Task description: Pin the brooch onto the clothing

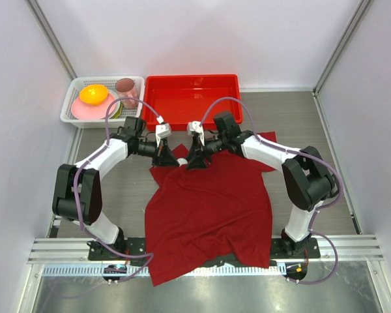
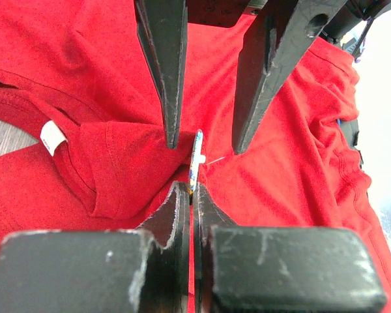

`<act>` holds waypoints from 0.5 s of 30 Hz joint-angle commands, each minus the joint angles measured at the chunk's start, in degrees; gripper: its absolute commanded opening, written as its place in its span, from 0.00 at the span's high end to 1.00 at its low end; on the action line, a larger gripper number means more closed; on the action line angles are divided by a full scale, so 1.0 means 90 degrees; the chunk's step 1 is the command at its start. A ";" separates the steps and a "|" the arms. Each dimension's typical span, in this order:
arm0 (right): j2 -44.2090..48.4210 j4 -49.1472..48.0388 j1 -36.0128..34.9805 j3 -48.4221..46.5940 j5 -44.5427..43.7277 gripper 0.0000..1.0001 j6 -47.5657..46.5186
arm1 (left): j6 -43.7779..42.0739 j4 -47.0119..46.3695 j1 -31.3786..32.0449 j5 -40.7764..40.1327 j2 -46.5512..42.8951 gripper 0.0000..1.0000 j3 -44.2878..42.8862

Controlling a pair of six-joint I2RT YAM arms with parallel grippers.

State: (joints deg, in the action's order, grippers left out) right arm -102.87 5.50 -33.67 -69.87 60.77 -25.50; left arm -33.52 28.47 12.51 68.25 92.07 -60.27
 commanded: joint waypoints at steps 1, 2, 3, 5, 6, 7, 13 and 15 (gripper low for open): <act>-0.0084 -0.0484 -0.0067 -0.0245 0.0161 0.55 0.0206 | -0.0085 0.0059 0.0026 0.0317 0.0053 1.00 -0.0266; -0.0103 -0.0571 -0.0077 -0.0245 0.0161 0.56 0.0312 | -0.0084 0.0050 0.0026 0.0317 0.0082 1.00 -0.0305; -0.0123 -0.0572 -0.0077 -0.0245 0.0171 0.57 0.0352 | -0.0055 0.0059 0.0035 0.0327 0.0082 1.00 -0.0325; -0.0171 -0.0765 -0.0087 -0.0264 0.0171 0.61 0.0401 | -0.0045 0.0050 0.0035 0.0317 0.0102 1.00 -0.0335; -0.0181 -0.0796 -0.0087 -0.0274 0.0171 0.64 0.0450 | -0.0045 0.0059 0.0035 0.0308 0.0111 1.00 -0.0364; -0.0191 -0.0816 -0.0087 -0.0274 0.0162 0.66 0.0460 | -0.0045 0.0059 0.0035 0.0298 0.0131 1.00 -0.0364; -0.0279 -0.1137 -0.0087 -0.0265 0.0191 0.77 0.0966 | -0.0026 0.0050 0.0035 0.0288 0.0131 1.00 -0.0364; -0.0289 -0.1343 -0.0087 -0.0235 0.0152 0.80 0.1172 | -0.0006 0.0030 0.0035 0.0259 0.0121 1.00 -0.0364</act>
State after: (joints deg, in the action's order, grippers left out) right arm -105.43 -0.64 -34.06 -70.00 61.21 -19.27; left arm -33.47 28.75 12.62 68.25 93.17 -61.71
